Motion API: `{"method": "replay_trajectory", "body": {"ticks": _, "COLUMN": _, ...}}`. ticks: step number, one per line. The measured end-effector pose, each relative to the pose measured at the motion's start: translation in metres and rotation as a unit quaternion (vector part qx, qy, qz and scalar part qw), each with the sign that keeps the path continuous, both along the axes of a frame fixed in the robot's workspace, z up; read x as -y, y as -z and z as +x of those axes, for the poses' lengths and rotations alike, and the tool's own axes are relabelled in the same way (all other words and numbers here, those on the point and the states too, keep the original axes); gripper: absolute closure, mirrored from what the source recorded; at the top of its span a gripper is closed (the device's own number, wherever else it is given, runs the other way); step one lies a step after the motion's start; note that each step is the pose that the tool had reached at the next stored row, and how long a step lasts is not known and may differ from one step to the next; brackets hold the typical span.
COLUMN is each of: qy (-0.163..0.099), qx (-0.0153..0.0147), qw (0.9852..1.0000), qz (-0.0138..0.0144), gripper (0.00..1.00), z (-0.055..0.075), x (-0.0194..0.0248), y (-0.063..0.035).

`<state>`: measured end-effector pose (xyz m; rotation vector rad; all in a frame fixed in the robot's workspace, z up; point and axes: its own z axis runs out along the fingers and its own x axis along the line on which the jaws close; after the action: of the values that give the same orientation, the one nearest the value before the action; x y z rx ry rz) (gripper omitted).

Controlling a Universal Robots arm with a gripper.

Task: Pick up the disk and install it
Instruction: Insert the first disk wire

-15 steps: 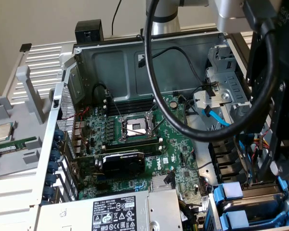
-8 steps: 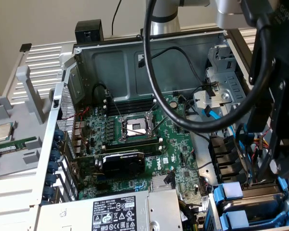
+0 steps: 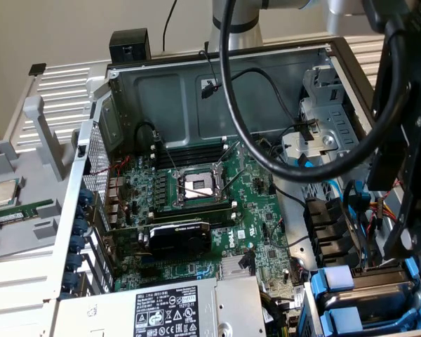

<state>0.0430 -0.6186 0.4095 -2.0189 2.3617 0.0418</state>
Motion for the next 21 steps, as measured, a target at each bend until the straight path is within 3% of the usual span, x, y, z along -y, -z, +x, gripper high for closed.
{"method": "replay_trajectory", "body": {"ticks": 13, "qy": 0.041, "qx": 0.0008, "qw": 0.9991, "qz": 0.0002, "gripper": 0.40, "z": 0.0079, "x": -0.0014, "y": 0.0044}}
{"method": "replay_trajectory", "body": {"ticks": 18, "qy": 0.051, "qx": 0.0103, "qw": 0.9986, "qz": 0.0008, "gripper": 0.40, "z": 0.0083, "x": -0.0023, "y": 0.0031}}
{"method": "replay_trajectory", "body": {"ticks": 21, "qy": 0.052, "qx": 0.0131, "qw": 0.9985, "qz": 0.0010, "gripper": 0.40, "z": 0.0093, "x": -0.0033, "y": 0.0008}}
